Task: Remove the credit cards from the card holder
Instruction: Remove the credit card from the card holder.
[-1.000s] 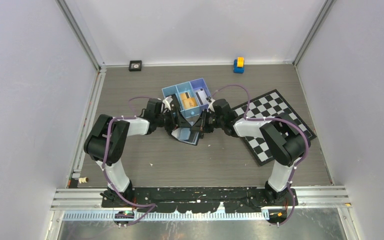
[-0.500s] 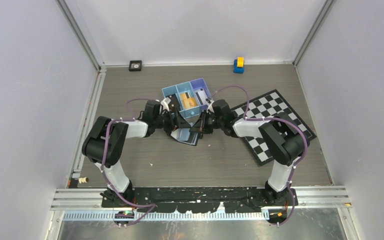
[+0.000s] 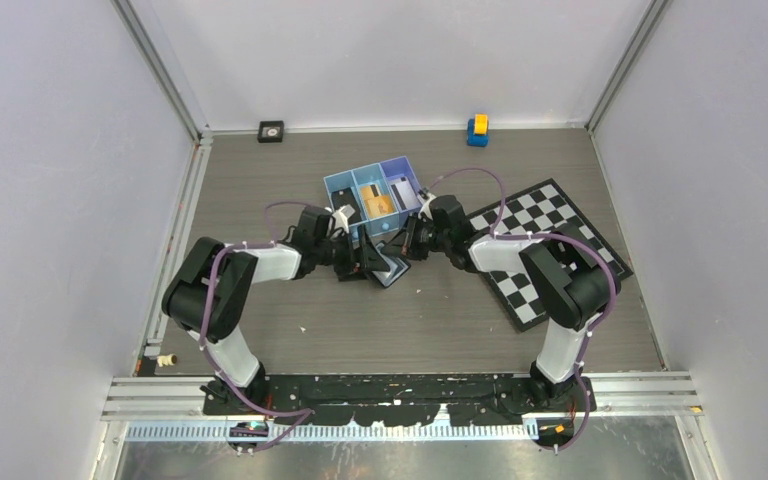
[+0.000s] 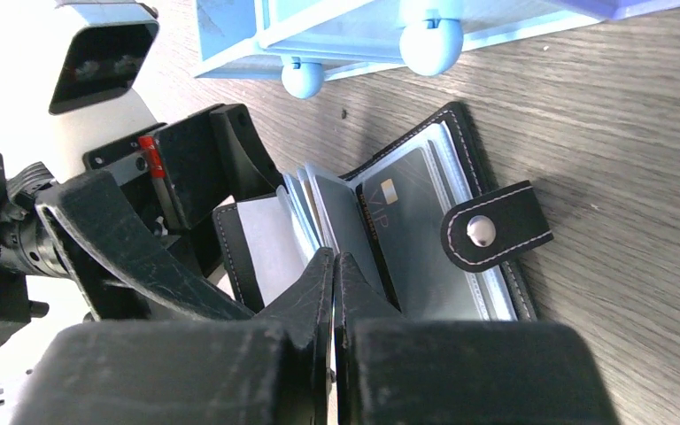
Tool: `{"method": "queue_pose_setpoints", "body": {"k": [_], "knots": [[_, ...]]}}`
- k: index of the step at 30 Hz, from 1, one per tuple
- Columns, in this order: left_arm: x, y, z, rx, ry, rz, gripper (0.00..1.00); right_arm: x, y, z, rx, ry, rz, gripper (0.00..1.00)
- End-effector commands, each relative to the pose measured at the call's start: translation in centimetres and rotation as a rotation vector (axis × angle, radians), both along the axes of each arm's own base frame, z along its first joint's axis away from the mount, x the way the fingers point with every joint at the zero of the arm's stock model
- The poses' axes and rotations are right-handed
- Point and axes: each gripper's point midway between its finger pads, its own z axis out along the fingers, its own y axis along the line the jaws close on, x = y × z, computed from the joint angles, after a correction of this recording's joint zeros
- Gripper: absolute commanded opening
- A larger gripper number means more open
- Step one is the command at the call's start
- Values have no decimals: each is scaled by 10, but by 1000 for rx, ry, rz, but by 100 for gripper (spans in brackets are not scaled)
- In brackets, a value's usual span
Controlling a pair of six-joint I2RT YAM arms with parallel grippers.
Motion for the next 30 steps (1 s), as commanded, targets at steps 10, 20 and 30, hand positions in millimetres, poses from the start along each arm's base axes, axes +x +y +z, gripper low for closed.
{"method": "queue_pose_setpoints", "body": {"k": [10,20,30], "knots": [[9,7,4,-26,-23,17,70,-7,6,11,63,7,13,5],[19,13,10,-139,-23,63,81,-13,11,19,116,32,24,25],[22,16,9,-161,-16,77,79,-18,21,30,211,47,63,16]]}}
